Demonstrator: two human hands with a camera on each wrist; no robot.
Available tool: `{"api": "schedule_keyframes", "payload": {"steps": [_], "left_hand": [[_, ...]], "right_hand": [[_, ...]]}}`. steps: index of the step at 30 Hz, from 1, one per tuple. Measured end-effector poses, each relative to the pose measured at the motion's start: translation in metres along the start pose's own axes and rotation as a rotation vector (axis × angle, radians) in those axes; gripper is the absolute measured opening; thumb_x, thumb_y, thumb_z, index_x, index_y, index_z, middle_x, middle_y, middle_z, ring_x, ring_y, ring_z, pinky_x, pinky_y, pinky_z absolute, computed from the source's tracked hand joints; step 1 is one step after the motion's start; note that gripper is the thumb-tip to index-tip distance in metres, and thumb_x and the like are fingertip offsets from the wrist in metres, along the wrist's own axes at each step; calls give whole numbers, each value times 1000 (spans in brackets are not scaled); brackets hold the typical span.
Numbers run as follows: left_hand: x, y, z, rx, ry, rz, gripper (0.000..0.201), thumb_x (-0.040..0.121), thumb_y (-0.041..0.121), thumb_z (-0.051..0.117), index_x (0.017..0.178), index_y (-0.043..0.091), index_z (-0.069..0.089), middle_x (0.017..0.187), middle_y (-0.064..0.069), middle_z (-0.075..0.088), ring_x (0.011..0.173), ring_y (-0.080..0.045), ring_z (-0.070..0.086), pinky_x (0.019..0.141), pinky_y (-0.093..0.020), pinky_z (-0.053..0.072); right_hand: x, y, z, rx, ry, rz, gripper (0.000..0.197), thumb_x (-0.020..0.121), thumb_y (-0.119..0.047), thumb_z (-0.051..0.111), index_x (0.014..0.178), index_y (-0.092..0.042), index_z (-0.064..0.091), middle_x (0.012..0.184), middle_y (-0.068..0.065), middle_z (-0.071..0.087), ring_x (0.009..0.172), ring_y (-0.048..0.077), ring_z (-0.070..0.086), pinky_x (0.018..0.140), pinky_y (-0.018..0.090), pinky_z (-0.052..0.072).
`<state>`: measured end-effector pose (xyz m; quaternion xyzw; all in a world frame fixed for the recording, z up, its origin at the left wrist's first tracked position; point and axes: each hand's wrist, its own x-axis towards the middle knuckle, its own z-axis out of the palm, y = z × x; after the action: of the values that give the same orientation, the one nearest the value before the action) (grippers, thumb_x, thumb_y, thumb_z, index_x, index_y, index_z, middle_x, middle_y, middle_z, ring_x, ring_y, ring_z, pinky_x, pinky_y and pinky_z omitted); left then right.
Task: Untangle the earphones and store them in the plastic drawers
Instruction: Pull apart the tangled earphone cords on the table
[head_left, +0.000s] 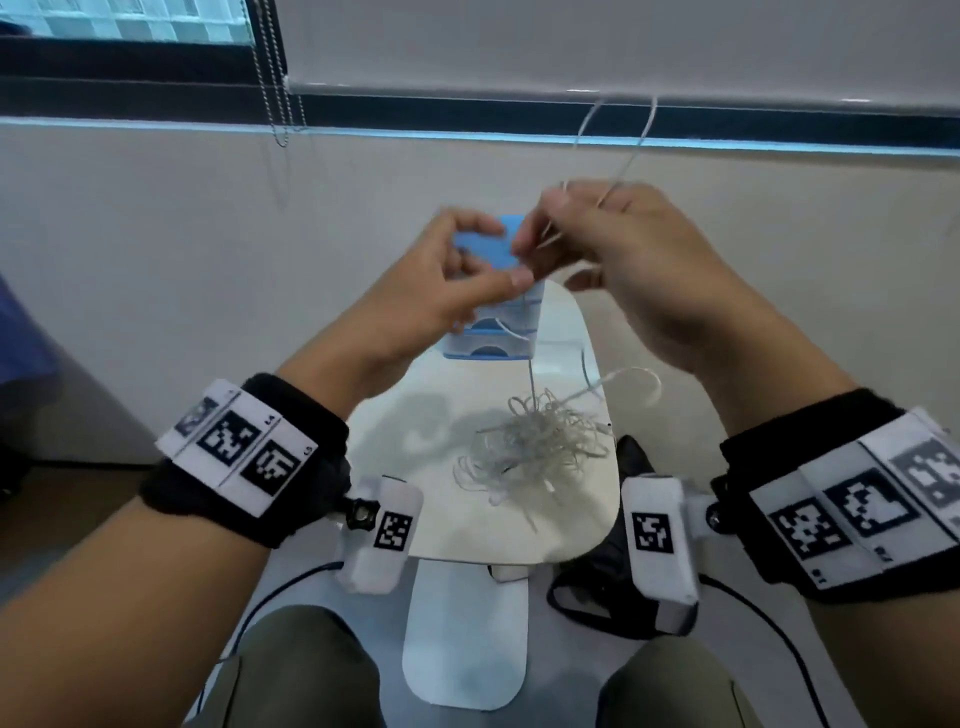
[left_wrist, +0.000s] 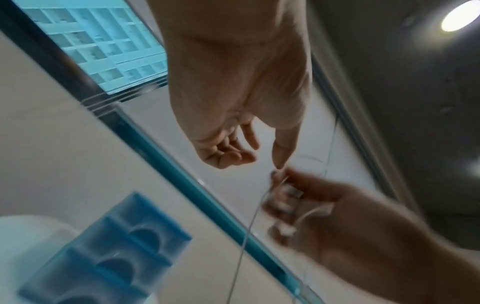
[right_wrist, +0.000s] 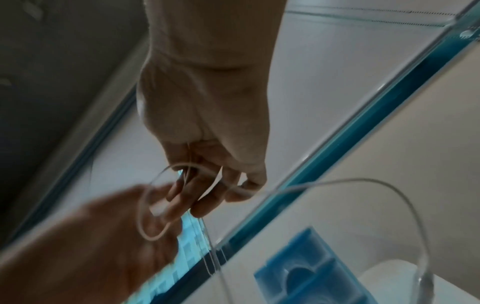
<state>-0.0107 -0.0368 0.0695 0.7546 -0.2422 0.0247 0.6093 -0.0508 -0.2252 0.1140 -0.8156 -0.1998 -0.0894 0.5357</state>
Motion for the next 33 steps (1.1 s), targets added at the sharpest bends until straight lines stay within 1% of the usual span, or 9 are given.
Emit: {"api": "schedule_keyframes", "payload": {"steps": [4, 7, 11, 14, 16, 19, 21, 27, 33], "left_hand": [[-20, -31, 27, 215, -332, -158, 15, 96, 36, 70, 100, 23, 76, 83, 2, 64, 72, -9, 50, 69, -30, 42], [-23, -39, 26, 230, -217, -178, 27, 105, 29, 57, 91, 19, 78, 72, 9, 58, 68, -12, 47, 69, -30, 42], [-15, -23, 10, 212, 80, -91, 36, 108, 28, 51, 86, 9, 73, 66, 0, 53, 58, -11, 43, 58, -23, 37], [-11, 7, 9, 177, 129, 7, 40, 106, 24, 51, 72, 6, 61, 56, 8, 43, 53, -9, 34, 52, -23, 29], [-14, 28, 14, 172, -81, 8, 40, 105, 22, 51, 69, 5, 57, 54, 9, 39, 52, -8, 31, 50, -20, 27], [-23, 47, 19, 293, -387, -4, 40, 107, 25, 53, 80, -3, 66, 58, -2, 49, 51, -12, 40, 51, -20, 34], [-28, 46, 12, 283, -385, -46, 44, 107, 33, 52, 87, 0, 74, 61, -8, 58, 49, -19, 46, 52, -25, 40], [-29, -13, 2, 489, -73, -288, 46, 104, 45, 54, 71, 16, 67, 65, 4, 62, 59, -19, 56, 62, -32, 45], [-52, -76, 19, 686, -440, -450, 30, 87, 50, 76, 100, 29, 59, 104, 5, 59, 85, -9, 56, 77, -28, 46]], "right_hand": [[3, -19, -5, 14, 141, -183, 36, 111, -26, 38, 93, -15, 67, 98, 11, 77, 88, 20, 70, 75, 25, 45], [4, -13, -10, 7, 295, -252, 33, 110, -20, 38, 95, -12, 66, 102, 16, 74, 83, 9, 65, 68, 10, 44], [2, 24, -17, -78, 424, -36, 21, 96, -29, 57, 90, -15, 71, 97, 3, 75, 87, 15, 66, 75, 23, 49], [-13, 48, -9, 82, 249, 61, 35, 78, -25, 74, 110, -11, 72, 108, 3, 75, 98, 9, 68, 89, 26, 52], [-30, 54, 10, 246, 64, 22, 41, 79, -8, 78, 118, -3, 65, 108, 4, 73, 107, 15, 69, 96, 32, 54], [-52, 56, 33, 374, -61, 44, 22, 83, 7, 71, 100, 10, 57, 87, 7, 70, 92, 19, 70, 87, 35, 56], [-59, 61, 29, 377, -12, 166, 7, 90, 5, 68, 93, 8, 64, 79, 20, 67, 76, 23, 67, 71, 32, 57], [-69, 102, -11, -41, -3, 468, 30, 74, -34, 71, 72, -3, 69, 64, 8, 55, 59, 17, 43, 64, 35, 35], [-77, 125, -40, -355, -67, 587, 23, 83, -19, 73, 65, -8, 64, 58, -1, 51, 61, 18, 45, 62, 33, 36]]}}
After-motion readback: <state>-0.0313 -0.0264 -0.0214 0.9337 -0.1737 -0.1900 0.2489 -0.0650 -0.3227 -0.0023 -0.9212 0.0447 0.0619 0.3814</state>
